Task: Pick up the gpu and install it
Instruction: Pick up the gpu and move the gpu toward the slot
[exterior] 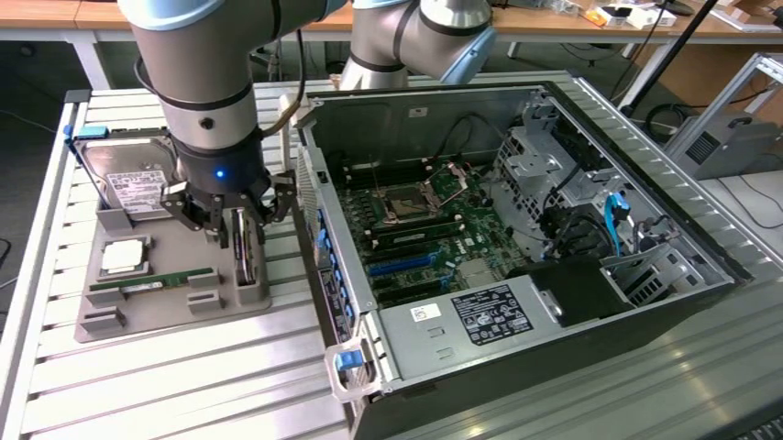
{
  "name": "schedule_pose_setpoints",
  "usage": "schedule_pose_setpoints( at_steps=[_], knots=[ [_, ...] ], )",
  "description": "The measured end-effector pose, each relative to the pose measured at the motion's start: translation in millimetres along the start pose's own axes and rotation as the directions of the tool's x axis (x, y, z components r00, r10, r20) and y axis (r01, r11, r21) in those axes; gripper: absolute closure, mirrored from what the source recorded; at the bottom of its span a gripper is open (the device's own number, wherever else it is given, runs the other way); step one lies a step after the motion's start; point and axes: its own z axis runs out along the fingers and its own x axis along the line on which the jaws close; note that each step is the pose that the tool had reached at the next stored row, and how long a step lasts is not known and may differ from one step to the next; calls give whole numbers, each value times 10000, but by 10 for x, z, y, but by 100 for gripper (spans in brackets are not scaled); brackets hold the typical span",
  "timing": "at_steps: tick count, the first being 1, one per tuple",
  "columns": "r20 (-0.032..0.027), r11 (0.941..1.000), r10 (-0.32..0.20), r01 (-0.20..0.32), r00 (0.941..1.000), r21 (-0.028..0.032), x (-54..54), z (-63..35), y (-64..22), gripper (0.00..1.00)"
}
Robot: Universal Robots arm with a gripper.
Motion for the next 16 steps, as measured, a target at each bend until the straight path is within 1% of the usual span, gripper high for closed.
schedule_pose_setpoints(
  at_steps=[16],
  knots=[
    [0,10000,0,0,10000,0,1,37,-1,52]
  ],
)
